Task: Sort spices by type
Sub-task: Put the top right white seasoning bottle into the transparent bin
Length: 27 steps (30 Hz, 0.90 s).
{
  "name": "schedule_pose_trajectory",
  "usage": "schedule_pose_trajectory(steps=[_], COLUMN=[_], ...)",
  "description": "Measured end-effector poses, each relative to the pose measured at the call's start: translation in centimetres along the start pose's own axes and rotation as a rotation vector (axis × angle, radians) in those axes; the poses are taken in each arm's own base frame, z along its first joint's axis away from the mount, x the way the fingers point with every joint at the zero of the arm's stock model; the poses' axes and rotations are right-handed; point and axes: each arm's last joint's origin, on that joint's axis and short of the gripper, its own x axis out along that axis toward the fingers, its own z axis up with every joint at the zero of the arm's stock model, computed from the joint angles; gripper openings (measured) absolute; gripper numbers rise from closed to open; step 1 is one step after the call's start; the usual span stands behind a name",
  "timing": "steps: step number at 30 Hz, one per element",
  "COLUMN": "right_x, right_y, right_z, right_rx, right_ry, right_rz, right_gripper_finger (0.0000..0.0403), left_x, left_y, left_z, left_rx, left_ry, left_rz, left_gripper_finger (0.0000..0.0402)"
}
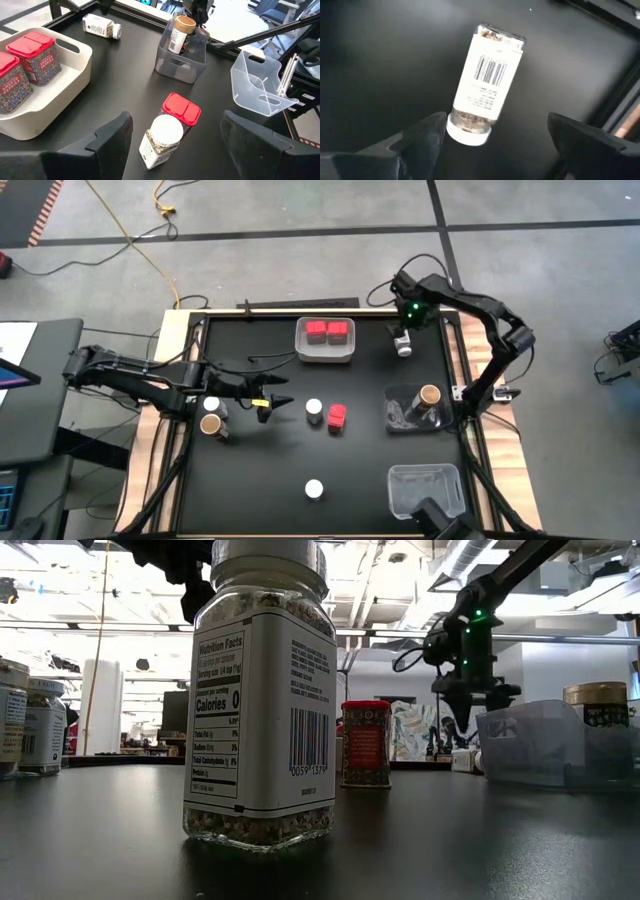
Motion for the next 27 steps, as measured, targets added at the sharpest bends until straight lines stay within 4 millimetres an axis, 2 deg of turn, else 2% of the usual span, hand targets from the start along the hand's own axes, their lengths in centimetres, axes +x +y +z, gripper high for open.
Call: schedule_pose_trajectory(steps=[4, 15, 18, 24, 27], right_x=[1.1, 6.0, 6.5, 6.3, 5.0], right_y=[0.2, 1.2, 1.2, 1.0, 1.0], right_z=[0.2, 1.0, 1.0, 0.6, -0.1], right_rx=[0.048, 0.034, 0.03, 0.001, -0.036], right_ry=[-0.036, 0.113, 0.129, 0.168, 0.177], right_rz=[0.012, -0.055, -0.062, -0.071, -0.068], right_gripper_finger=[0.0379, 0.037, 0.0337, 0.0217, 0.0217], left_x=[0.0, 0.0, 0.0, 0.0, 0.0], left_y=[0.0, 0.0, 0.0, 0.0, 0.0], left_z=[0.0, 0.0, 0.0, 0.0, 0.0], left_rx=[0.005, -0.005, -0.026, -0.058, -0.053], left_ry=[0.0, -0.003, -0.004, -0.003, -0.003], left_rz=[0.0, 0.009, 0.009, 0.012, 0.012], left_gripper_finger=[0.029, 0.029, 0.029, 0.029, 0.029])
